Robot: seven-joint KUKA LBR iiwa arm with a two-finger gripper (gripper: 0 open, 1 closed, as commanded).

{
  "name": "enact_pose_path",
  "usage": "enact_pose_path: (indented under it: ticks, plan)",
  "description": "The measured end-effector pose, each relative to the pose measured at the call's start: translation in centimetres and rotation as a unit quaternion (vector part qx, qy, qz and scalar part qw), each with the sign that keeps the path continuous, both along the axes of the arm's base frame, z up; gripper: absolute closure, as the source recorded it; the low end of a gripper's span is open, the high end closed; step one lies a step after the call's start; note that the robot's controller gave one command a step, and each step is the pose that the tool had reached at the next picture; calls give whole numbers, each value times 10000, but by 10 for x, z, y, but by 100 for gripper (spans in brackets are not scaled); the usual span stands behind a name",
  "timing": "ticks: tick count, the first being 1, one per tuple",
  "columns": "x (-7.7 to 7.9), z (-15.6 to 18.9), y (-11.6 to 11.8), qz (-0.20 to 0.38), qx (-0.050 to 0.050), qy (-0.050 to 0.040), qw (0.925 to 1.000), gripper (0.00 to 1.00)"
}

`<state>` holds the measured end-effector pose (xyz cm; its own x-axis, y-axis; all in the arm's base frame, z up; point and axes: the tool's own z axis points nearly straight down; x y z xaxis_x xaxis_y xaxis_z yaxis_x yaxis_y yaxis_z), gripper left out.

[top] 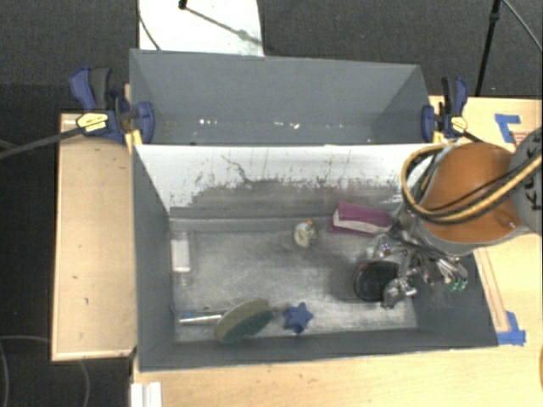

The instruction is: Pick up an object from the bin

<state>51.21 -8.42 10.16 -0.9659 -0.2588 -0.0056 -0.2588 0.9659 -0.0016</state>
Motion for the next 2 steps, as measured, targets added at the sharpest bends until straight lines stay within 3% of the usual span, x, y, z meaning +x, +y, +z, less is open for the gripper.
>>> enact_pose_path:
  ticks: [1,2]
  plan:
    - [1,10,0,-34,1,0,10000,100]
    - [2,54,0,-83,-2,-4,10000,100]
